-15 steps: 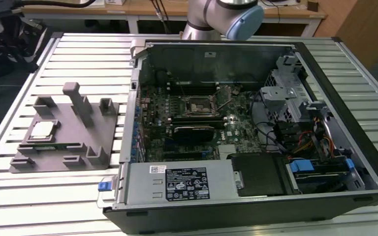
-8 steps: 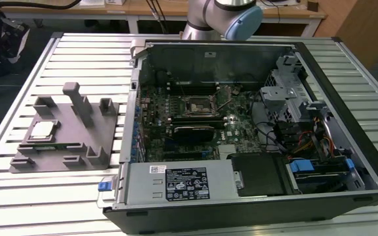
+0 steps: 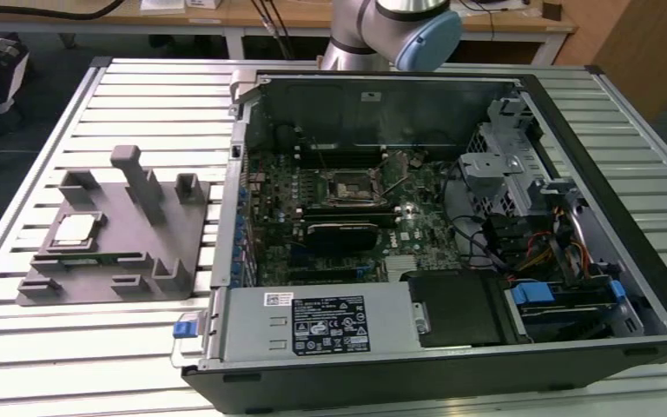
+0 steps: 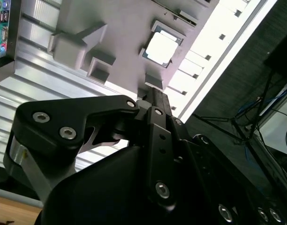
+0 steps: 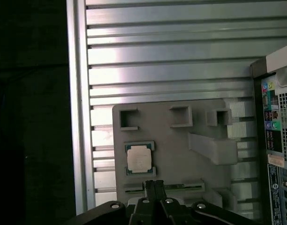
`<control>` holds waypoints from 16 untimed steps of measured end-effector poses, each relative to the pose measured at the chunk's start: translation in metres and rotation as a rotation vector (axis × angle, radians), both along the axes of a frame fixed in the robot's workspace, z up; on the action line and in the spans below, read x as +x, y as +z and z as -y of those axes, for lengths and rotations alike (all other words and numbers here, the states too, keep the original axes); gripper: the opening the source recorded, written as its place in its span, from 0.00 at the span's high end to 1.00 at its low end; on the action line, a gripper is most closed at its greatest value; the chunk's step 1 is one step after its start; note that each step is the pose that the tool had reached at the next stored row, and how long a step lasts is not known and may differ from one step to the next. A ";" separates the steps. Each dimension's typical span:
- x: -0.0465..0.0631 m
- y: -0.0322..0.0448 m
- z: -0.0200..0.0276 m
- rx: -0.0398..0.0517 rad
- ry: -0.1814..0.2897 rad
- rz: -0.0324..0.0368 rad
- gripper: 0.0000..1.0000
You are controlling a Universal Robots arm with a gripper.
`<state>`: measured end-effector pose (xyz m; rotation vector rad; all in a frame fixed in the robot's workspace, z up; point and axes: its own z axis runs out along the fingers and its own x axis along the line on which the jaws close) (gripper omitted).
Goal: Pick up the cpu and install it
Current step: 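Reach for the cpu, then pick up the cpu and move it towards the insertion slot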
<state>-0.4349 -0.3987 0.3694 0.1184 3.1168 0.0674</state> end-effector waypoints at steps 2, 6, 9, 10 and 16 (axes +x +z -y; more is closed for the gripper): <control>-0.005 -0.0006 0.0000 0.0000 0.000 -0.0003 0.89; -0.013 -0.0014 -0.0001 0.0000 0.000 -0.0015 0.89; -0.016 -0.0026 0.0000 0.0002 0.000 -0.0060 0.89; -0.017 -0.0031 -0.0001 0.0001 0.000 -0.0092 0.89; -0.017 -0.0076 0.0006 0.0000 0.000 -0.0125 0.89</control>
